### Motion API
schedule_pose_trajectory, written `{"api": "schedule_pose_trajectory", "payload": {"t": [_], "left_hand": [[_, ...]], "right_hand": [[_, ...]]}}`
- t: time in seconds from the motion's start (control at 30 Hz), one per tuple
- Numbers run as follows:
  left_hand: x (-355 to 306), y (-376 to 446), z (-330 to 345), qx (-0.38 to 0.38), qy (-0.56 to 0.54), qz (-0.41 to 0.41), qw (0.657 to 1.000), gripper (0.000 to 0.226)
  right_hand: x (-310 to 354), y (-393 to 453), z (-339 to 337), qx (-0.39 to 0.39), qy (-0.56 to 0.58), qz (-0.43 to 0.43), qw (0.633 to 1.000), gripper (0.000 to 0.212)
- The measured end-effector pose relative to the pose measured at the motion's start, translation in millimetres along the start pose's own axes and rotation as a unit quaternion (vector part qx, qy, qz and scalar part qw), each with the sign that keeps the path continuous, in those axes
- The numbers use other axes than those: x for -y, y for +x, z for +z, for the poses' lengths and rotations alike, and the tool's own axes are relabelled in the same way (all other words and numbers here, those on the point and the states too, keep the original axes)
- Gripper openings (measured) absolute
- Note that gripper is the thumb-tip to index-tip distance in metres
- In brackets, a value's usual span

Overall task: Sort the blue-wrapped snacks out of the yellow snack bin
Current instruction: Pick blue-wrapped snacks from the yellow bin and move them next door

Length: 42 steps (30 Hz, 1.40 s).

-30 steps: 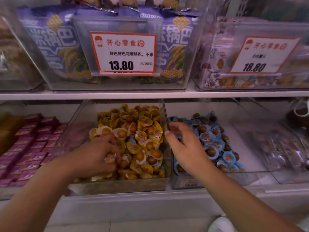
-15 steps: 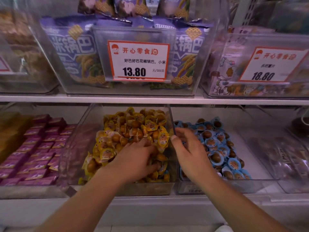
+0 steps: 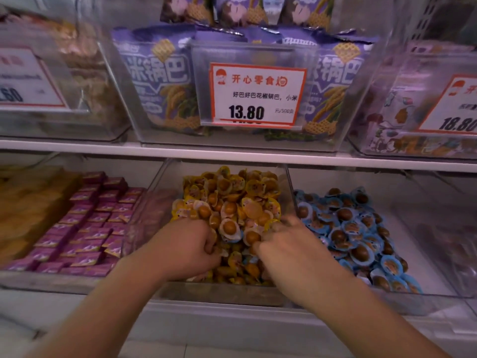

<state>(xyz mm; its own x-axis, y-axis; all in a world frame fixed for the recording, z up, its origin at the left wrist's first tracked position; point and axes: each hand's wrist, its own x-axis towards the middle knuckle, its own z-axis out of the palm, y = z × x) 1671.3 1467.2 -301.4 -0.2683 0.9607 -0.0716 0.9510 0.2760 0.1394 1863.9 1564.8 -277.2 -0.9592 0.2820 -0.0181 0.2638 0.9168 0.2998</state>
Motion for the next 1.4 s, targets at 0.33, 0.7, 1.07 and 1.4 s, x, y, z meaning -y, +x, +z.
{"api": "schedule_pose_trajectory", "payload": {"t": [0.33,0.7,1.07,1.4], "left_hand": [[-16,21,17,-0.018,0.036,0.059,0.997,0.054],[-27,34,24,-0.069,0.125,0.007,0.990,0.051],[-31,24,-1,-0.229,-0.236,0.016,0.944,0.014],[-111,10,-15,-0.365,-0.349,0.149,0.850,0.004]], "right_hand": [[13,24,4,0.044,0.038,0.049,0.997,0.030],[-25,-11,-8,-0.283,0.228,0.083,0.928,0.019],[-23,-29,-1,-0.326,0.558,0.243,0.724,0.014],[-33,-31,-19,-0.130,0.830,0.223,0.494,0.029]]}}
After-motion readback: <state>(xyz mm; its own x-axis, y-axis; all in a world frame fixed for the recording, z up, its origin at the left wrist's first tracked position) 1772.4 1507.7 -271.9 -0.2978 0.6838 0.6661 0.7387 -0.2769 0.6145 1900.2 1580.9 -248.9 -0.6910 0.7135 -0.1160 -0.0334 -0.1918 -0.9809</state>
